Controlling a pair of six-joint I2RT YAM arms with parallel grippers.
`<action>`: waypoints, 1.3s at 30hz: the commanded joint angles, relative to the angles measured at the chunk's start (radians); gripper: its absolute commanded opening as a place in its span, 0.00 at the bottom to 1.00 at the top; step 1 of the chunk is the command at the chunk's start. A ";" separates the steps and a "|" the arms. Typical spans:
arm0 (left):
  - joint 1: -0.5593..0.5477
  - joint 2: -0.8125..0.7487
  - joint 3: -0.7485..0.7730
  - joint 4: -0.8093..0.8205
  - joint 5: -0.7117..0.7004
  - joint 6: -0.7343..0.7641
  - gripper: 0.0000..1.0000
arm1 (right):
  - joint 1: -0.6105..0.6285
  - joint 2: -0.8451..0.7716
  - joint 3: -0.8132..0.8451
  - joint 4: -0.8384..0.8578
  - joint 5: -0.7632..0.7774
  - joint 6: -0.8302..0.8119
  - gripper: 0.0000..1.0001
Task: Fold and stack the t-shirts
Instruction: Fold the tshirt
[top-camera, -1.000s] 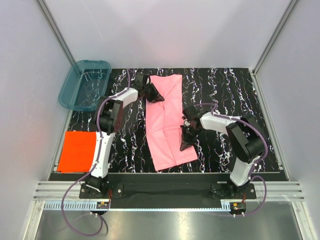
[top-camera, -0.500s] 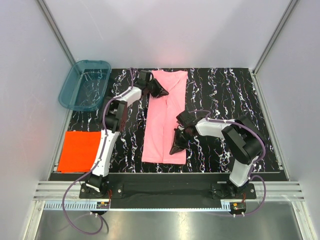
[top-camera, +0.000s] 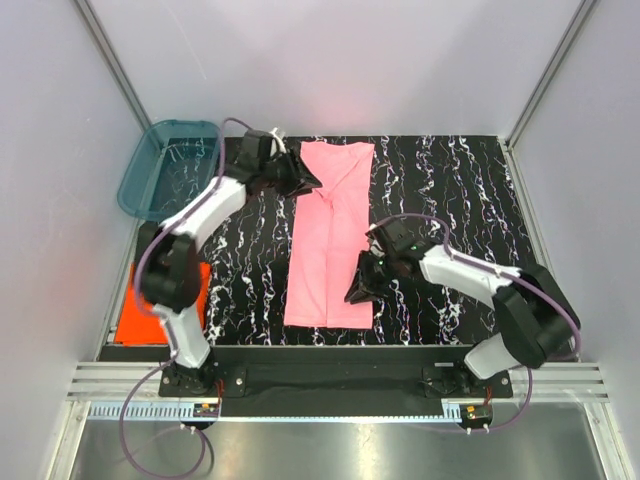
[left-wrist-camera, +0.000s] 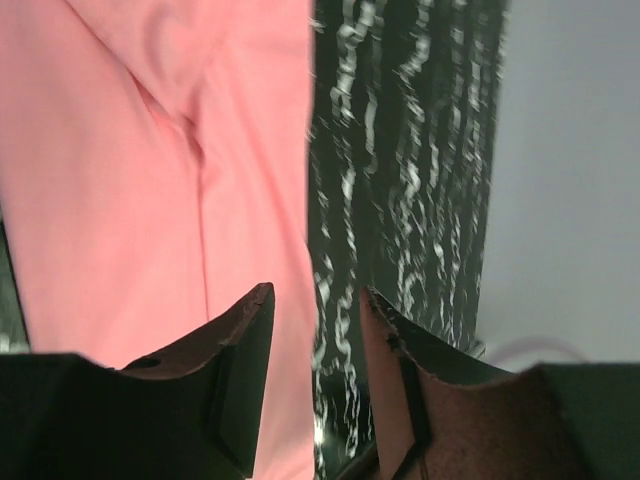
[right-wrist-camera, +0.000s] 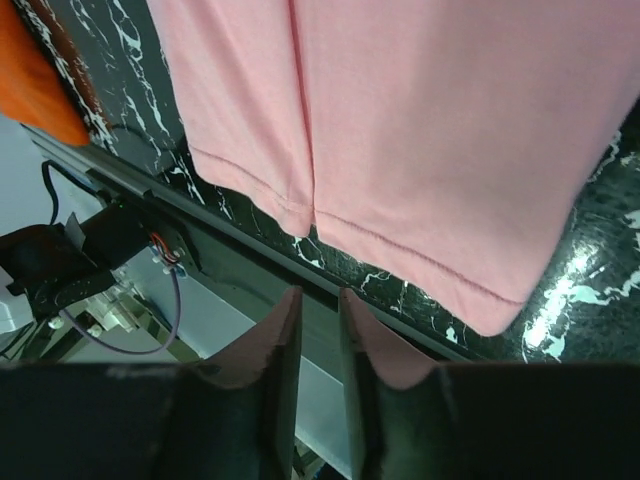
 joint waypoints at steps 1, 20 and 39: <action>-0.013 -0.258 -0.187 -0.064 -0.006 0.117 0.45 | -0.028 -0.090 -0.055 -0.026 -0.031 -0.030 0.30; -0.030 -0.672 -1.020 -0.078 -0.007 0.172 0.51 | -0.114 -0.265 -0.420 0.216 -0.095 0.094 0.47; -0.077 -0.560 -1.078 -0.025 0.003 0.060 0.45 | -0.159 -0.187 -0.467 0.267 -0.053 0.065 0.48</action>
